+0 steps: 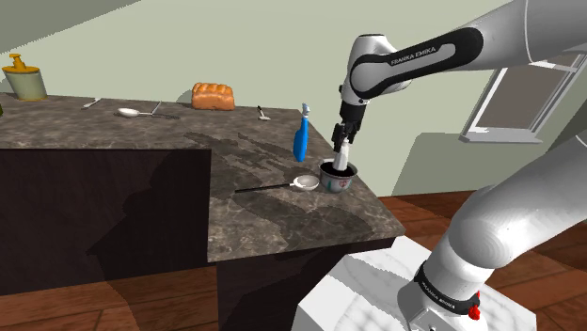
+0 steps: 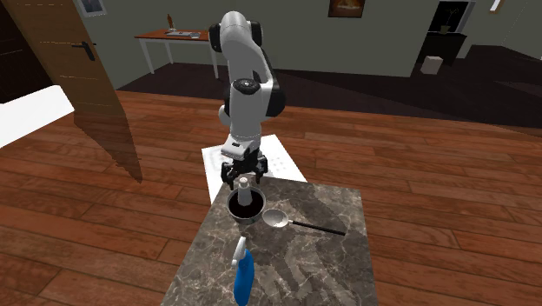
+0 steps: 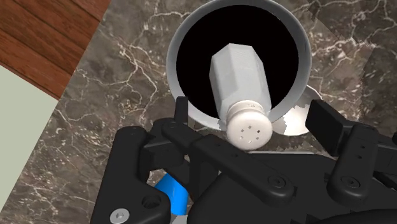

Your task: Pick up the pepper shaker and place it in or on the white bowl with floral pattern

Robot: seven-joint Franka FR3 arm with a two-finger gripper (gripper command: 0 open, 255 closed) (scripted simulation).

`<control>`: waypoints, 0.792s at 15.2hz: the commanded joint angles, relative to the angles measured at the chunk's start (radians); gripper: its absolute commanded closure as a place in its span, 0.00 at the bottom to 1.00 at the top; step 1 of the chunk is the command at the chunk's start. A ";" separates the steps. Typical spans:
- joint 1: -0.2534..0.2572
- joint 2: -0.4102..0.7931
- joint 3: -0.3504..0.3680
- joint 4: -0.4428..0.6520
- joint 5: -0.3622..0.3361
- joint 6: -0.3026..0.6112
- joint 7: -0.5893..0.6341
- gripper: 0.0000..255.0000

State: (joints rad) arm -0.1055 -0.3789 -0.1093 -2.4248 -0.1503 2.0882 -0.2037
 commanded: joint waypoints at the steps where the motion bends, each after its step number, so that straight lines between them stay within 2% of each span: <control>1: 0.000 0.000 0.000 0.000 0.000 0.000 0.000 0.00; 5: 0.006 -0.039 0.012 0.095 0.010 -0.134 -0.003 0.00; 12: 0.006 -0.039 0.012 0.095 0.010 -0.134 -0.003 0.00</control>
State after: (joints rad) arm -0.0994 -0.4181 -0.0969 -2.3305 -0.1405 1.9542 -0.2063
